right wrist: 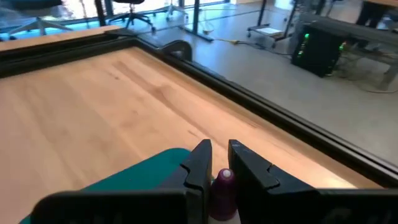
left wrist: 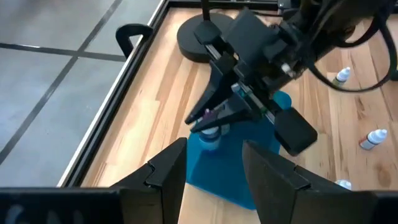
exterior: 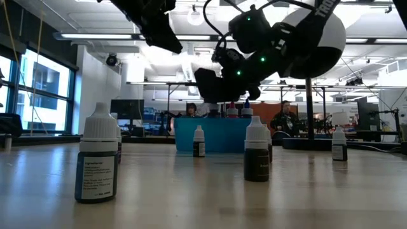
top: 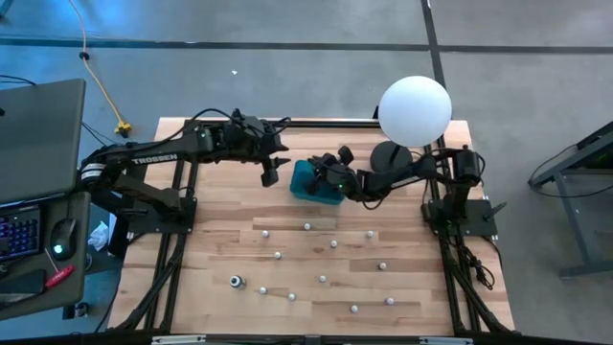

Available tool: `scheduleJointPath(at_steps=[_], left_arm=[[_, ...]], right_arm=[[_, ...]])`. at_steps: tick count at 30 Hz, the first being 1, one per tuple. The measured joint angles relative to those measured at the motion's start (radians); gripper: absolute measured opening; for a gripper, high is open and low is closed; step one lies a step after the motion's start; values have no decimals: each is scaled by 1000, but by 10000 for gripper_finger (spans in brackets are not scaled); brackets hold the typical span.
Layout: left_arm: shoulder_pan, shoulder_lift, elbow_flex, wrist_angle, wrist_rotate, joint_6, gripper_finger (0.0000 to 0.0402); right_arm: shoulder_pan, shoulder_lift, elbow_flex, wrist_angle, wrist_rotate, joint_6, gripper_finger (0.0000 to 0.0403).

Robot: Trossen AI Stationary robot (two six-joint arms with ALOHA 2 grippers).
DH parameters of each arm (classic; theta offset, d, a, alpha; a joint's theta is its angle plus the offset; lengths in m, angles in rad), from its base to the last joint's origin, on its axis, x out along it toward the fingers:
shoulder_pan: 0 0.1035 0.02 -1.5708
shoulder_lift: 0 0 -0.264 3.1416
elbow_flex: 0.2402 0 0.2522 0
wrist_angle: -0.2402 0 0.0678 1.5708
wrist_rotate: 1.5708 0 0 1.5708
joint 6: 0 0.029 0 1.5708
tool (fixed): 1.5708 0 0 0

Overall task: Pick & Place food coloring
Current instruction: Put the large purple food coloring bottle into the blue bin, then put the large black food coloring bottle into the blue bin

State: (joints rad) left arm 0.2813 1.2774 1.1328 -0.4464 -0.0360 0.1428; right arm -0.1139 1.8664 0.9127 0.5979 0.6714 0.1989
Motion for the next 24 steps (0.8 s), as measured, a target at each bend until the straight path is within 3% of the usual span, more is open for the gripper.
scheduleJointPath(at_steps=[8, 15, 24], left_arm=[[0, 0, 0, -24, 0, 10, 154], [0, 0, 0, -59, 12, 10, 154], [0, -55, 0, -223, 230, 67, 154]], right_arm=[[-13, 0, 0, 4, -8, -16, 41], [-24, 0, 0, 5, 7, -16, 83], [-1, 0, 10, 33, -29, -95, 120]])
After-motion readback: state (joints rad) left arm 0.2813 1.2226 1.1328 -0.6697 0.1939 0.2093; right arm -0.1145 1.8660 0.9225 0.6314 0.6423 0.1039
